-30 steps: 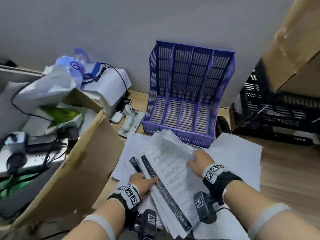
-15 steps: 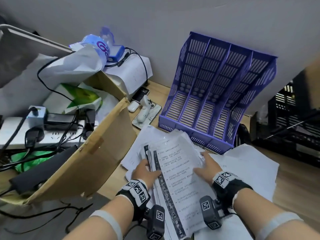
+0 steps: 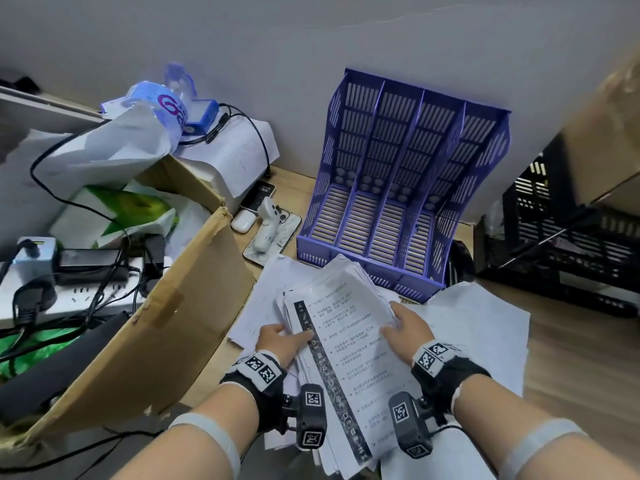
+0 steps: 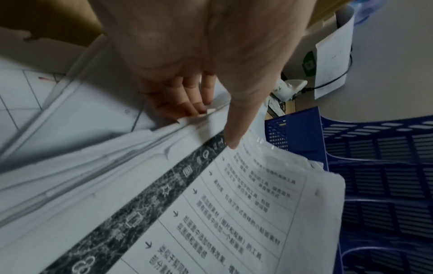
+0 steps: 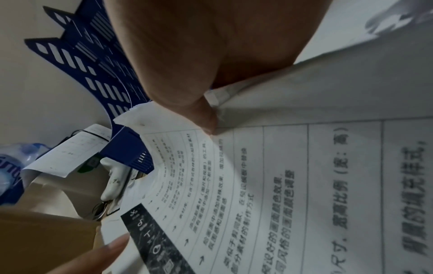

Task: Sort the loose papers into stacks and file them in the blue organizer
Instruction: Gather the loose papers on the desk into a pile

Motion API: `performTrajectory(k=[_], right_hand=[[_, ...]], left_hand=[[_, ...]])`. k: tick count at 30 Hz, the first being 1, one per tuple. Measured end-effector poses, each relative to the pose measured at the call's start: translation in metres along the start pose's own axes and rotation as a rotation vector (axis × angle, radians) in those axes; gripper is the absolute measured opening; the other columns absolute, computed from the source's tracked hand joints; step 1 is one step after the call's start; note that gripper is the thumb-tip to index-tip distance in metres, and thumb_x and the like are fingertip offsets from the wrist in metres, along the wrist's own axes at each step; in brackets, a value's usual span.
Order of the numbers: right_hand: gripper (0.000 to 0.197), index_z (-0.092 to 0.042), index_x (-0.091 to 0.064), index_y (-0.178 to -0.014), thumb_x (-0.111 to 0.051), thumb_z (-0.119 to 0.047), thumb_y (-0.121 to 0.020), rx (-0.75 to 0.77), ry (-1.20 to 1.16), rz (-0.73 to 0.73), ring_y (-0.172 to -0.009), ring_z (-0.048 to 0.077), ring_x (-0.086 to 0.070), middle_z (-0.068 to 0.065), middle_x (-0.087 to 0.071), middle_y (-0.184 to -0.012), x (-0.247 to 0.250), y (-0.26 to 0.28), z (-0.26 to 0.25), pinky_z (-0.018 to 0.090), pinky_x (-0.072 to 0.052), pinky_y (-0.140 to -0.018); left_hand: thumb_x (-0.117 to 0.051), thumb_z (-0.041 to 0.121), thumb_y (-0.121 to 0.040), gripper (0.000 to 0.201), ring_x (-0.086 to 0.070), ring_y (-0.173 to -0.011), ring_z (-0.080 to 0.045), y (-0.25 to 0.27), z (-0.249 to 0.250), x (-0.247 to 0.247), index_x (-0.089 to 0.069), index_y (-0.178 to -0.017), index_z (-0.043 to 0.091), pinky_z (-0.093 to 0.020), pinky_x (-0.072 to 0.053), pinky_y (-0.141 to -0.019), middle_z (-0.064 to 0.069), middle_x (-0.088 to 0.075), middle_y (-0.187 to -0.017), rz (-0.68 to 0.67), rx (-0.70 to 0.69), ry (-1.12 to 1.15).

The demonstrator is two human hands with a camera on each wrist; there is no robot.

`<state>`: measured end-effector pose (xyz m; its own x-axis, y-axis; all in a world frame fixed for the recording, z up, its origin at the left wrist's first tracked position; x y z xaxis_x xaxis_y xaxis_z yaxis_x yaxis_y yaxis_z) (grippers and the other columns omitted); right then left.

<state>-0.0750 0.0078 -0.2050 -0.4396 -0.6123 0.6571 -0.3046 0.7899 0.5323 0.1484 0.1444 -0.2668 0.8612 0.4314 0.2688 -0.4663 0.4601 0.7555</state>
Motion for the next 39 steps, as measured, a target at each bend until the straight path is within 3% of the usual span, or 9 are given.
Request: performTrajectory(k=[4, 7, 10, 15, 17, 20, 26, 31, 39], right_hand=[[0.043, -0.024, -0.061, -0.118, -0.052, -0.011, -0.078, 0.033, -0.014, 0.035, -0.095, 0.029, -0.065, 0.008, -0.068, -0.107, 0.008, -0.002, 0.008, 0.034, -0.054, -0.083], [0.055, -0.025, -0.051, -0.136, -0.050, -0.002, -0.086, 0.002, -0.127, -0.002, -0.107, 0.026, -0.061, 0.001, -0.064, -0.113, 0.013, 0.009, 0.010, 0.027, -0.046, -0.087], [0.050, -0.018, -0.056, -0.129, -0.052, 0.000, -0.083, -0.008, -0.167, 0.054, -0.097, 0.027, -0.060, 0.010, -0.065, -0.111, 0.020, 0.014, 0.018, 0.029, -0.046, -0.081], [0.034, -0.015, -0.061, -0.108, -0.058, 0.001, -0.078, -0.080, -0.434, 0.206, -0.088, 0.021, -0.062, 0.007, -0.067, -0.102, 0.054, 0.038, 0.031, 0.029, -0.049, -0.072], [0.029, -0.014, -0.061, -0.102, -0.060, 0.000, -0.078, -0.079, -0.558, 0.284, -0.081, 0.014, -0.060, 0.003, -0.067, -0.095, 0.078, 0.051, 0.032, 0.027, -0.048, -0.066], [0.032, -0.021, -0.064, -0.096, -0.067, -0.008, -0.067, -0.015, -0.748, 0.469, -0.092, 0.024, -0.066, 0.000, -0.070, -0.092, 0.123, 0.070, 0.032, 0.039, -0.055, -0.083], [0.033, -0.008, -0.070, -0.087, -0.067, -0.014, -0.054, -0.012, -0.970, 0.690, -0.103, 0.044, -0.064, 0.022, -0.072, -0.098, 0.155, 0.099, 0.074, 0.060, -0.051, -0.092], [0.049, -0.018, -0.065, -0.101, -0.078, -0.036, -0.058, -0.243, -0.850, 0.531, -0.101, 0.027, -0.065, 0.006, -0.071, -0.106, 0.102, 0.115, 0.125, 0.045, -0.050, -0.097], [0.023, -0.018, -0.066, -0.108, -0.070, -0.024, -0.087, -0.021, -0.559, 0.523, -0.085, 0.011, -0.063, -0.005, -0.068, -0.094, 0.150, 0.123, 0.075, 0.031, -0.050, -0.082]], left_hand=[[-0.079, 0.019, -0.081, 0.017, -0.065, -0.076, -0.020, 0.003, 0.001, -0.004, -0.071, -0.093, 0.009, -0.029, -0.052, -0.077, -0.007, -0.072, -0.091, -0.082, -0.061, -0.032], [-0.076, 0.009, -0.082, 0.028, -0.068, -0.090, -0.026, 0.008, 0.009, -0.016, -0.062, -0.106, 0.009, -0.027, -0.054, -0.079, -0.012, -0.070, -0.105, -0.119, -0.163, -0.031], [-0.065, 0.006, -0.089, 0.025, -0.065, -0.071, -0.022, 0.020, 0.023, -0.030, -0.051, -0.109, 0.010, -0.024, -0.052, -0.059, -0.010, -0.067, -0.092, -0.210, -0.218, -0.044], [-0.066, 0.017, -0.083, 0.038, -0.069, -0.110, -0.030, 0.051, 0.062, -0.051, -0.064, -0.121, 0.018, -0.053, -0.050, -0.102, -0.008, -0.073, -0.119, -0.387, -0.351, 0.198], [-0.069, 0.021, -0.085, 0.036, -0.067, -0.113, -0.035, 0.071, 0.085, -0.063, -0.067, -0.120, 0.012, -0.056, -0.047, -0.104, -0.014, -0.072, -0.120, -0.480, -0.376, 0.289], [-0.067, 0.018, -0.091, 0.033, -0.067, -0.113, -0.036, 0.103, 0.133, -0.082, -0.066, -0.120, 0.002, -0.052, -0.050, -0.102, -0.019, -0.072, -0.117, -0.578, -0.471, 0.340], [-0.082, 0.023, -0.075, 0.032, -0.068, -0.103, -0.022, 0.139, 0.174, -0.123, -0.075, -0.106, 0.021, -0.045, -0.054, -0.099, -0.012, -0.074, -0.115, -0.672, -0.746, 0.136], [-0.077, 0.032, -0.078, 0.025, -0.068, -0.109, -0.024, 0.119, 0.128, -0.157, -0.075, -0.103, 0.034, -0.052, -0.050, -0.102, -0.003, -0.076, -0.112, -0.618, -0.720, -0.102], [-0.063, 0.021, -0.095, 0.038, -0.066, -0.117, -0.032, 0.113, 0.126, -0.154, -0.061, -0.130, 0.005, -0.053, -0.048, -0.104, -0.015, -0.069, -0.126, -0.717, -0.435, 0.246]])
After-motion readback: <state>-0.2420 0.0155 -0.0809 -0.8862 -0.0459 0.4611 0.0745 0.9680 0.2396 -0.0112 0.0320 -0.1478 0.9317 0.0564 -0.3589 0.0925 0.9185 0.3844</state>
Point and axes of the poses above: each hand's wrist, its own y-axis away from the middle knuckle, its own x-axis out of the back of the hand, z = x × y, the point moved 6 cm from there along -y, towards the middle knuckle
